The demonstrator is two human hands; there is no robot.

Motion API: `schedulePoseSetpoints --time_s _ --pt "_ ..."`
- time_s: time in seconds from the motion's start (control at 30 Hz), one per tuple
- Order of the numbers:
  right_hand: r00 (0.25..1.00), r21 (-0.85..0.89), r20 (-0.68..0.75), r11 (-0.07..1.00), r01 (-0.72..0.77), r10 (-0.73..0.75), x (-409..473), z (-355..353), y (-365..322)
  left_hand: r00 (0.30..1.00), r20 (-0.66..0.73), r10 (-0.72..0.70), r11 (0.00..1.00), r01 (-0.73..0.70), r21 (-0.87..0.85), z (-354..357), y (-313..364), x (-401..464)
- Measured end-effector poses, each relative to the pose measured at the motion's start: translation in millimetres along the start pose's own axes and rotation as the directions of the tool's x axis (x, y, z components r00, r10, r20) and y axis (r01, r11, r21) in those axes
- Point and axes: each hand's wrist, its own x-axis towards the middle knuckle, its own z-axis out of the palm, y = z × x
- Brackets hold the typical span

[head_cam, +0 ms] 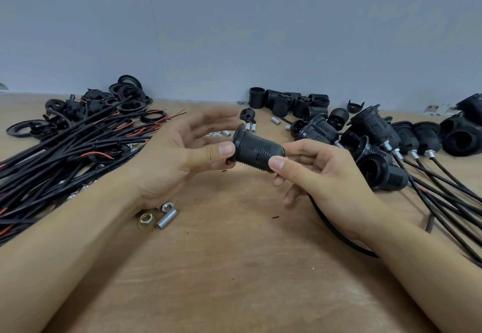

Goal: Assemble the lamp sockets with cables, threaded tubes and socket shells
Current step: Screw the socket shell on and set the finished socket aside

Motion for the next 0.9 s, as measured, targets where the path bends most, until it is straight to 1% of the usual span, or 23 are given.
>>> schedulePoseSetpoints --time_s 0.1,0.23,0.4,0.47,0.53,0.67,0.8,0.9 --pt "1.000 0.002 -0.007 1.000 0.000 0.000 0.6 0.0 -0.1 1.000 0.016 0.001 1.000 -0.001 0.016 -0.6 0.6 -1.1" --pt "1.000 0.003 -0.007 1.000 0.001 -0.001 0.9 -0.6 -0.3 1.000 0.020 -0.008 0.999 0.009 -0.032 -1.1 2.8 -2.1" --pt "1.000 0.012 0.028 1.000 -0.002 0.002 0.4 0.4 0.4 1.000 -0.018 -0.009 0.998 0.008 -0.056 0.3 3.4 -1.8" --pt "1.000 0.007 0.030 1.000 -0.004 0.004 0.3 0.2 0.8 1.000 -0.004 -0.015 0.999 0.015 -0.033 -0.5 4.7 -1.9" --pt "1.000 0.008 0.031 1.000 -0.002 0.001 0.3 0.1 0.9 1.000 0.022 -0.012 0.999 0.013 -0.047 -2.0 7.0 -2.6" --pt "1.000 0.011 0.027 1.000 -0.002 0.001 0.9 0.5 0.8 0.999 0.033 0.022 0.993 -0.018 -0.116 -1.2 8.5 -3.5" --pt "1.000 0.010 0.028 1.000 -0.006 0.006 1.1 0.4 0.9 0.997 0.016 0.069 0.996 -0.068 -0.066 2.7 7.1 -3.0" --pt "1.000 0.008 0.031 1.000 -0.005 0.005 1.2 1.0 0.8 0.996 -0.001 0.086 0.991 -0.086 -0.104 1.9 6.6 -2.1"
